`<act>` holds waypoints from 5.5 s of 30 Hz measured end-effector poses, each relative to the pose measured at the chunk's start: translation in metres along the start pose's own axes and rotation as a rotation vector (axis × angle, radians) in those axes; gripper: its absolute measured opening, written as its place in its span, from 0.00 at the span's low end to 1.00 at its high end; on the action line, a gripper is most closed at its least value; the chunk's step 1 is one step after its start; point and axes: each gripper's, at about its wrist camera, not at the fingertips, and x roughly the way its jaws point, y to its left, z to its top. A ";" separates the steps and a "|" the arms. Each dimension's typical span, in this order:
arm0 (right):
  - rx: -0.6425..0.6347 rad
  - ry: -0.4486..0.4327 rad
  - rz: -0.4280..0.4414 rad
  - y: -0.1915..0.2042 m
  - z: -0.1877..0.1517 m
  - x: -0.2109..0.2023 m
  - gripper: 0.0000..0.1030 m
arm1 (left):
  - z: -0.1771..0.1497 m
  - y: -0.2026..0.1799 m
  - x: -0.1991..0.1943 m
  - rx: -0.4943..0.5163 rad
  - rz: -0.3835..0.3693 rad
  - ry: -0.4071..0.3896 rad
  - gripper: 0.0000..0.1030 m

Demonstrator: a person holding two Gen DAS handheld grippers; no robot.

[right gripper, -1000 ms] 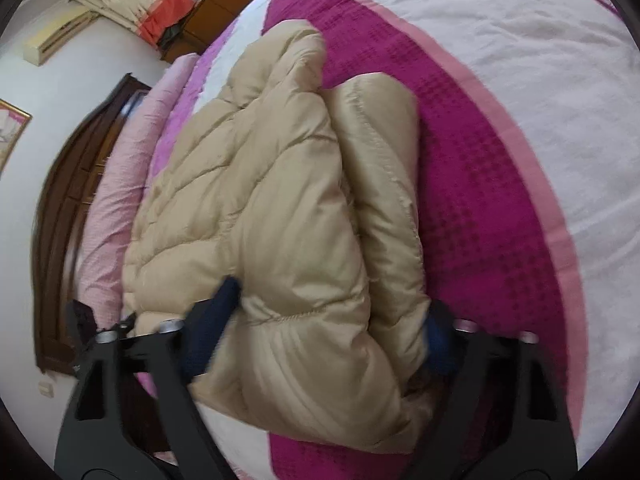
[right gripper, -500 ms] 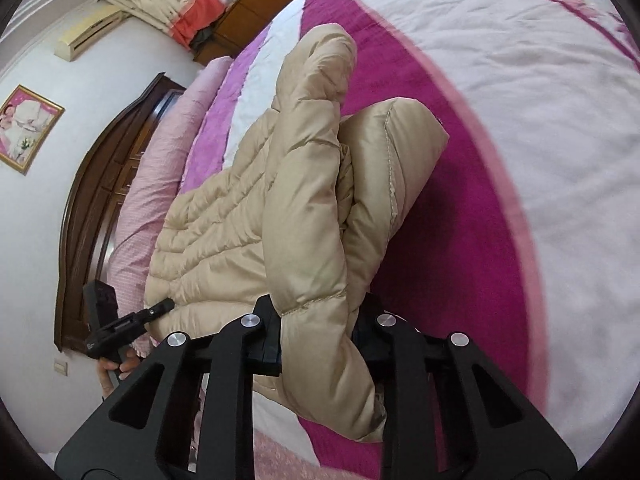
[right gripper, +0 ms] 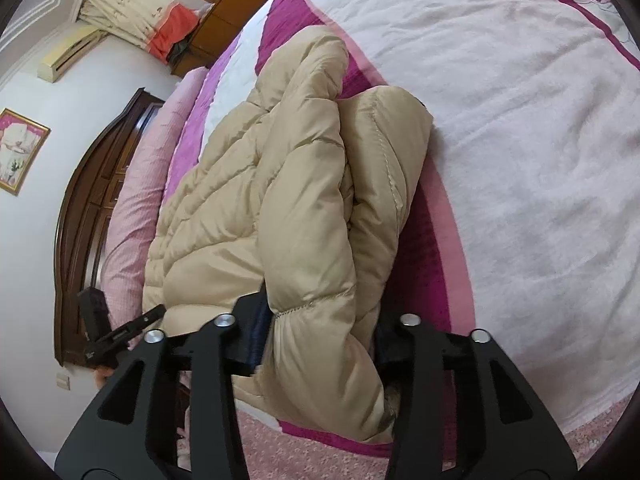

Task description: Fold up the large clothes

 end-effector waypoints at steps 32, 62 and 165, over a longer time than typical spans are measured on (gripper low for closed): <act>-0.029 -0.026 0.158 0.012 -0.010 -0.030 0.30 | -0.023 -0.137 0.051 0.429 0.058 0.002 0.68; -0.514 0.177 0.027 0.249 -0.029 0.050 0.27 | 0.007 0.013 -0.044 0.134 0.146 -0.134 0.36; -0.250 0.314 0.197 0.173 -0.075 0.202 0.92 | -0.055 0.102 -0.005 -0.255 -0.120 -0.100 0.89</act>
